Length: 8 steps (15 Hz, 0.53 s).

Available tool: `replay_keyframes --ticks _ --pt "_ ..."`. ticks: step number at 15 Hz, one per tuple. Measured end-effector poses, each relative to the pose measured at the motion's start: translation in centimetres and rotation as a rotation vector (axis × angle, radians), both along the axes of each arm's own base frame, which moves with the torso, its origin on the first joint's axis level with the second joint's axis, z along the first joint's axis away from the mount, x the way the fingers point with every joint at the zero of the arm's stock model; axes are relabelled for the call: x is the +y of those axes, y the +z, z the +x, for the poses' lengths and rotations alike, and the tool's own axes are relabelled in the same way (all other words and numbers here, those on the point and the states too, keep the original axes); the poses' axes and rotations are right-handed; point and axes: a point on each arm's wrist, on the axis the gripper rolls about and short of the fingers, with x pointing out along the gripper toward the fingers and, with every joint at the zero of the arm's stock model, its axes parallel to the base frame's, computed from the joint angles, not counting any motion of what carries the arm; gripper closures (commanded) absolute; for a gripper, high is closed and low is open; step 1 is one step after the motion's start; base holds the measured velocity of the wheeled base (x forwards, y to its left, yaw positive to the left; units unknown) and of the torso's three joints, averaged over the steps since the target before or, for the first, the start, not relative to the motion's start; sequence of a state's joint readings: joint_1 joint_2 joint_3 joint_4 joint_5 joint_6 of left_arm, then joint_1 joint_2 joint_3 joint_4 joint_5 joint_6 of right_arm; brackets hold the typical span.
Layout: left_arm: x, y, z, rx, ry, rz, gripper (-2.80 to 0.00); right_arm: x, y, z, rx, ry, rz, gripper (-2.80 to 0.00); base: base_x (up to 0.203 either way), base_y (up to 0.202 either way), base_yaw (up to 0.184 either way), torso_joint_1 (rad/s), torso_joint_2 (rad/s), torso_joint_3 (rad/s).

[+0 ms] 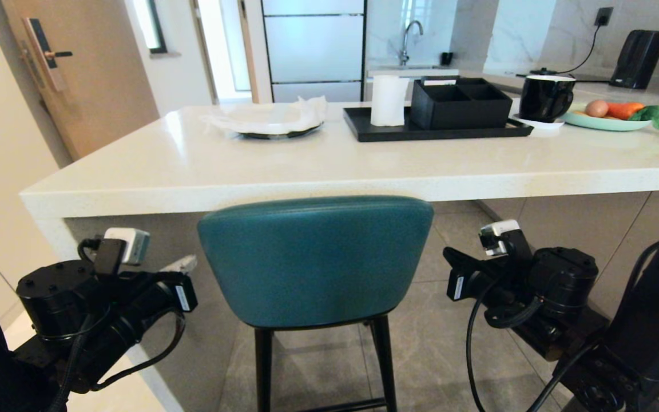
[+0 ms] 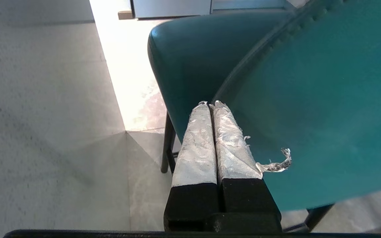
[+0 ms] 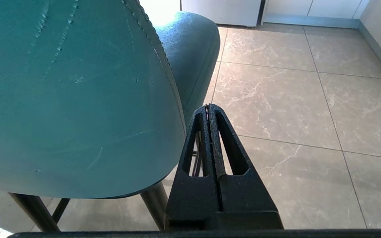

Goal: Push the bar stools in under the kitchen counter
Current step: Pull the blue chair out from under the dining table

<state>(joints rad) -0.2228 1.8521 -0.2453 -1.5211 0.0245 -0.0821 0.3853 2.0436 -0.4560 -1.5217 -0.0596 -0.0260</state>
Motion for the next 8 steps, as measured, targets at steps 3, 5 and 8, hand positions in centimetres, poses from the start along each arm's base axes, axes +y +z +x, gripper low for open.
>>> replay_keyframes --ticks 3,5,8 --pt "-0.04 0.06 -0.39 0.002 -0.006 -0.001 0.0 -0.04 0.2 -0.1 -0.003 0.013 0.006 0.0 -0.144 0.0 -0.001 0.003 0.01 0.001" --pt "-0.07 0.14 -0.44 -0.001 -0.01 -0.001 0.0 -0.05 0.27 -0.26 -0.003 0.015 0.006 0.0 -0.204 0.0 0.0 0.001 0.0 0.007" --pt "-0.14 0.28 -0.26 -0.009 -0.01 -0.001 0.0 -0.19 0.44 -0.3 -0.003 0.009 0.02 0.0 -0.186 0.0 -0.002 0.0 0.0 0.006"
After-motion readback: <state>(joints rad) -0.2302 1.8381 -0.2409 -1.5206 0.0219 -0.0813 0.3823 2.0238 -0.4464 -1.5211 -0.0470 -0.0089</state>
